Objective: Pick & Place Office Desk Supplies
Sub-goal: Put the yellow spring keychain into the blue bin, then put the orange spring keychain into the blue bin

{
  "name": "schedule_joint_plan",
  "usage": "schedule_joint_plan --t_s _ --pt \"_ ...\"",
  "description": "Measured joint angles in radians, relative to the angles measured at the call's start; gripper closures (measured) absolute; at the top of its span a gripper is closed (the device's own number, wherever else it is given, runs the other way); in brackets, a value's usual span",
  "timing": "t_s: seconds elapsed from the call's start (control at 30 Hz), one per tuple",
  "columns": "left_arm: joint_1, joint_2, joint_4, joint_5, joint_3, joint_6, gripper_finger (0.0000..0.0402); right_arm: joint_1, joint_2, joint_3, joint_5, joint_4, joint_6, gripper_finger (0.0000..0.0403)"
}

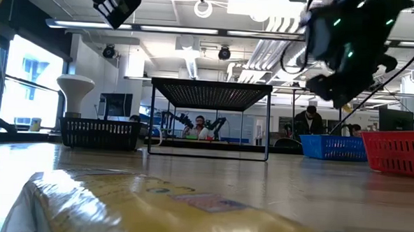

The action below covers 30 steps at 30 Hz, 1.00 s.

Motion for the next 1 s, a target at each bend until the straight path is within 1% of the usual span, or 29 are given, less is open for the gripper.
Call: schedule_joint_plan --t_s 0.07,0.13,0.2,0.33,0.4,0.47,0.57,0.73,0.83,1.0 --pt "0.001 -0.021 -0.06 -0.001 0.0 0.0 0.0304 -0.107 0.0 -0.014 -0.021 0.039 -0.065 0.0381" --pt "0.001 -0.029 -0.088 -0.001 0.0 0.0 0.0304 -0.203 0.0 -0.026 -0.041 0.115 -0.173 0.0381" --pt "0.001 -0.035 -0.125 -0.001 0.0 0.0 0.0304 -0.29 0.0 -0.035 -0.084 0.221 -0.3 0.0381" --pt "0.001 -0.035 -0.147 -0.002 0.0 0.0 0.0304 -0.435 0.0 -0.064 -0.188 0.476 -0.549 0.0381" --pt "0.001 -0.035 -0.148 -0.002 0.0 0.0 0.0304 -0.492 0.0 -0.078 -0.218 0.565 -0.606 0.0381" --pt "0.0 -0.035 -0.15 -0.003 0.0 0.0 0.0304 -0.539 0.0 -0.085 -0.235 0.589 -0.609 0.0381" --pt "-0.002 -0.038 -0.158 -0.004 0.0 -0.016 0.0304 -0.582 0.0 -0.095 -0.259 0.595 -0.608 0.0376" --pt "-0.002 -0.038 -0.165 -0.004 0.0 -0.021 0.0304 -0.598 0.0 -0.11 -0.251 0.604 -0.634 0.0351" --pt "0.002 -0.038 -0.165 -0.004 0.0 -0.021 0.0304 -0.598 0.0 -0.111 -0.248 0.61 -0.647 0.032" --pt "0.007 -0.038 -0.171 -0.004 0.0 -0.024 0.0304 -0.595 0.0 -0.111 -0.238 0.63 -0.757 0.0247"
